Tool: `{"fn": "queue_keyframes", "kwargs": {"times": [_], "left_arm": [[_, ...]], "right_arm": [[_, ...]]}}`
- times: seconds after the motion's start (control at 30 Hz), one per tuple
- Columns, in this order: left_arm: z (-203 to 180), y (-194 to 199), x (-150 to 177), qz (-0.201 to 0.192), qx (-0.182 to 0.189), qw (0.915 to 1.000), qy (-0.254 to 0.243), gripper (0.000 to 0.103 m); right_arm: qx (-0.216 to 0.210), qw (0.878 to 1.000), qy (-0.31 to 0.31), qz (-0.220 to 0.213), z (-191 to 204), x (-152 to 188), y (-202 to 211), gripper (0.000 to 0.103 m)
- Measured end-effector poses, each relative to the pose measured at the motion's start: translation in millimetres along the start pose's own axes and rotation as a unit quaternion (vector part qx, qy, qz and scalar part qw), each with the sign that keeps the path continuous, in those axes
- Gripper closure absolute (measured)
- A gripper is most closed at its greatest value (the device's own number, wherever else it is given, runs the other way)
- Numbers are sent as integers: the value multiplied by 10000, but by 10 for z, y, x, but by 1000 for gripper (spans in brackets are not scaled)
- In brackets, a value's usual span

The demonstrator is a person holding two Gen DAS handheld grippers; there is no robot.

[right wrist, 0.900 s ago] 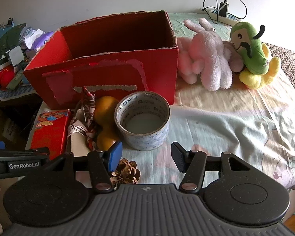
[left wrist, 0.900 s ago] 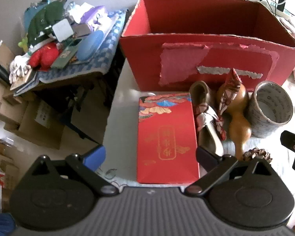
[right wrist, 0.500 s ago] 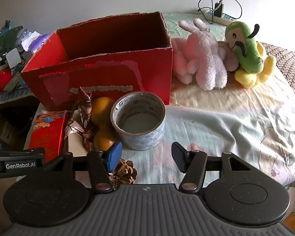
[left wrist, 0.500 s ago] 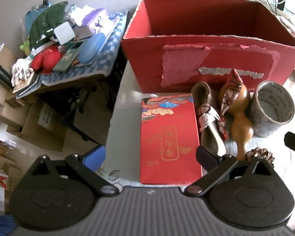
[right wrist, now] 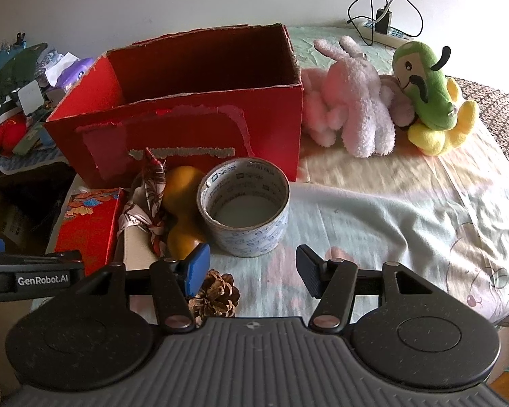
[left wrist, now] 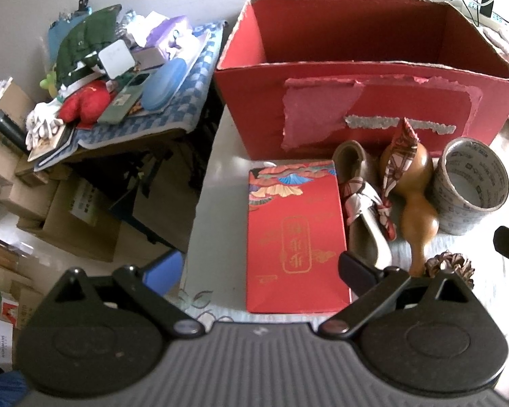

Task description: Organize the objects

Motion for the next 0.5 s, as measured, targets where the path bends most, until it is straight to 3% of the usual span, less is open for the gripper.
{"fn": "queue_keyframes", "kwargs": {"times": [0.5], "left_arm": [[-77,32,-27,-74,-45,9999,-124,4]], "right_arm": [[-116,9998,-129,-44,-72,-42,-7,44]]}}
Point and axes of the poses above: each gripper's, at about its wrist camera, not at the fingertips, and y roughly against the way its jaws point, z to its left, x to its underside, the point moved 2 cm from there along -y, roughly the way its jaws point
